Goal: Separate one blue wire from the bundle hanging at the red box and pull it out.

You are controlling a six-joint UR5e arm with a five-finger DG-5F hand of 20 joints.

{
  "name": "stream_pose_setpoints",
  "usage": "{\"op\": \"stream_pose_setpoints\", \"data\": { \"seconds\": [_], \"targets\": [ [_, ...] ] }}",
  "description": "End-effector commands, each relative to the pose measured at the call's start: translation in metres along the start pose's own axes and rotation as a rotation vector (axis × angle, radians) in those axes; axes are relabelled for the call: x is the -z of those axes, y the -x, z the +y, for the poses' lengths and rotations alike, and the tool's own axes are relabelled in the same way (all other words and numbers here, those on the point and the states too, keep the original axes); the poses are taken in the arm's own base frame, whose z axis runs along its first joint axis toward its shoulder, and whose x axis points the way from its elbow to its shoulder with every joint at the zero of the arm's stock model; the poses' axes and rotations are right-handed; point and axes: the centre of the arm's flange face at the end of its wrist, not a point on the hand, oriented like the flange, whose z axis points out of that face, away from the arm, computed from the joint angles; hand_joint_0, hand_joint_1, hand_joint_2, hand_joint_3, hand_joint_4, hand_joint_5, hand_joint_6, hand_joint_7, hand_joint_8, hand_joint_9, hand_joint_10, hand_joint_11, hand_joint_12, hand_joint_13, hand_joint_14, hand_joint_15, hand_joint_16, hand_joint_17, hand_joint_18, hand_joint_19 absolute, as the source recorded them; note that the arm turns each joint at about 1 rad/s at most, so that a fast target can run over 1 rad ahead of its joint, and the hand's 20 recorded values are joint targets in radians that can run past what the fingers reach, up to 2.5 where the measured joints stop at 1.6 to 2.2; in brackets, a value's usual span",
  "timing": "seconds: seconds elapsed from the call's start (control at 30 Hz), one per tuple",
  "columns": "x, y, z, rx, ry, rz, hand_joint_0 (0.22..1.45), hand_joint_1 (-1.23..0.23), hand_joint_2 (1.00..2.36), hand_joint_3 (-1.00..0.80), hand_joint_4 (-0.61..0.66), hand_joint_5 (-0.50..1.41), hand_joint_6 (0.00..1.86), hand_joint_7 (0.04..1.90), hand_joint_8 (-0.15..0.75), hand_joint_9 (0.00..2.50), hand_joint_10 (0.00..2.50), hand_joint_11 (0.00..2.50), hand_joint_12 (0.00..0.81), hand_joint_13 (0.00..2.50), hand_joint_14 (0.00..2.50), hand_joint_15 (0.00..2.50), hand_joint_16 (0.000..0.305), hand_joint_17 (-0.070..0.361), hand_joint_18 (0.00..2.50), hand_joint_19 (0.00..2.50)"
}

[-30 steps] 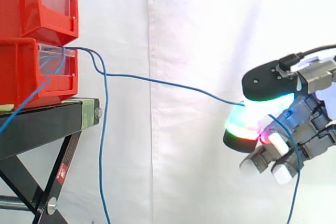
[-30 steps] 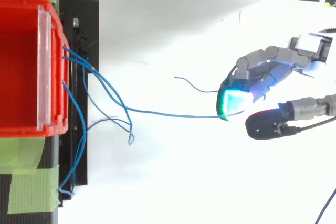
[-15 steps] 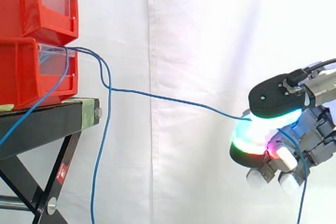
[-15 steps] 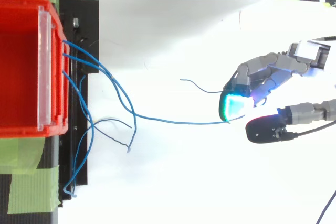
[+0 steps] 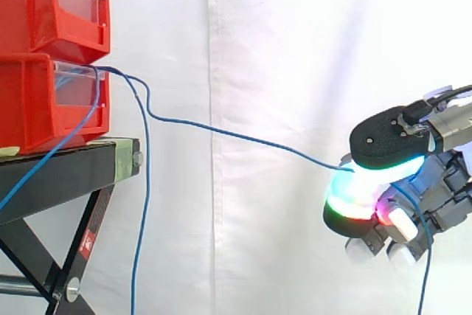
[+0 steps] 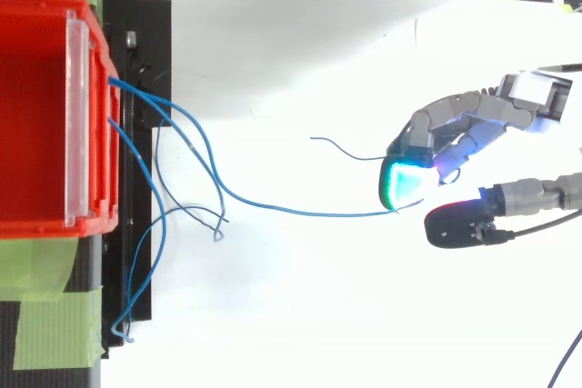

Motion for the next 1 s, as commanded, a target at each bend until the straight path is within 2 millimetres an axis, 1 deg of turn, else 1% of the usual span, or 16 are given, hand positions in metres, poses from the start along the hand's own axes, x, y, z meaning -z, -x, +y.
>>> {"op": "stream_pose_setpoints", "data": {
  "seconds": [0.0,0.23,0.97],
  "targets": [
    [0.0,-0.0001,-0.0004,0.001,-0.001,0.0,0.61,-0.77,1.03,0.12,-0.08,-0.13,0.78,1.3,0.315,0.89,0.02,0.96,0.344,0.32,0.02,0.52,0.048,0.109,0.33,0.63],
    [0.0,-0.0001,-0.0004,0.001,-0.001,0.0,0.61,-0.77,1.03,0.12,-0.09,-0.13,0.79,1.28,0.31,0.9,0.02,0.95,0.361,0.35,0.02,0.48,0.049,0.111,0.32,0.61],
    [-0.0003,0.002,-0.001,-0.001,-0.002,-0.004,0.6,-0.77,1.02,0.12,-0.08,-0.13,0.81,1.24,0.317,0.94,0.02,0.94,0.387,0.41,0.02,0.47,0.054,0.121,0.32,0.58]
  ]
}}
